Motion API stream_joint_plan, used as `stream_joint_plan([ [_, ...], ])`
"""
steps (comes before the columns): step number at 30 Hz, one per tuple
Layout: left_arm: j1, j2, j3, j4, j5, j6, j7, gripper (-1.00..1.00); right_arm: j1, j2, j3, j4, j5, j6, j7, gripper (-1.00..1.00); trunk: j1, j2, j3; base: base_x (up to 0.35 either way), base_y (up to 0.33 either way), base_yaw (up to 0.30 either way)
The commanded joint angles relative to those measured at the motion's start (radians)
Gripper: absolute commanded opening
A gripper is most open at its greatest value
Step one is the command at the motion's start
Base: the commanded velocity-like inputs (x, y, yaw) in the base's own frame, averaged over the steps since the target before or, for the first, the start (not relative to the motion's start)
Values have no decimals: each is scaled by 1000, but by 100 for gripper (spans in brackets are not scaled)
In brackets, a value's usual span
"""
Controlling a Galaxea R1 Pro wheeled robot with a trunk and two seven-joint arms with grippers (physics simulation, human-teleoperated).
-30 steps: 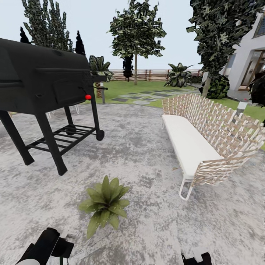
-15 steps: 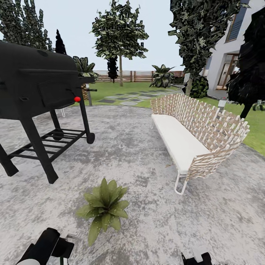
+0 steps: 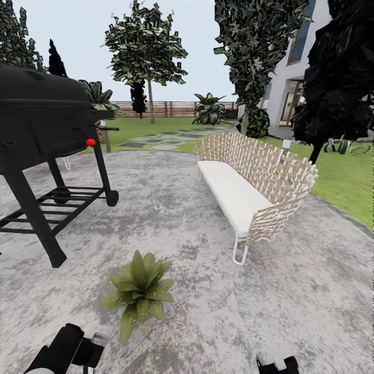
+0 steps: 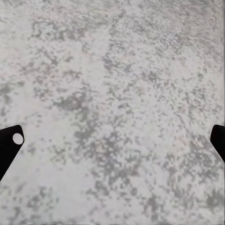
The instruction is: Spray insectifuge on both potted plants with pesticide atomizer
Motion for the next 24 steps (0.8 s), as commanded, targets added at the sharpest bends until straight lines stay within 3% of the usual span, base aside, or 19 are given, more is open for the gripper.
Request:
stream_joint_plan([
  [1,-1,0,5,-1,-10,1,-10,-100,-1,0,-7,1,10,-4,-1,100,-1,0,-1,-215,266,-52],
  [8,-1,-1,7,-1,-10,1,-8,-100,-1,0,-7,1,10,-5,-1,100,-1,0,-1,-61,319,-21],
  [13,-1,-3,9,-1,-9,1,-8,-100,-1,0,-7,1,10,-4,-1,100,-1,0,-1,54,327,-219],
  [18,-1,-4,0,3,-9,1,-12,-100,-1,0,-7,1,11,-4,-1,100,-1,0,-1,33,92,-259],
  [21,-1,-4,-91,9,-9,1,-17,-100,-1,1,-7,2,11,-4,-1,100,-1,0,-1,2,6,-222],
  [22,-1,-2,-182,11,-8,3,-18,-100,-1,2,-7,1,10,-4,-1,100,-1,0,-1,1,2,-71],
  [24,-1,3,-266,12,-2,7,-20,-100,-1,2,-7,1,10,-4,-1,100,-1,0,-1,0,1,-34],
])
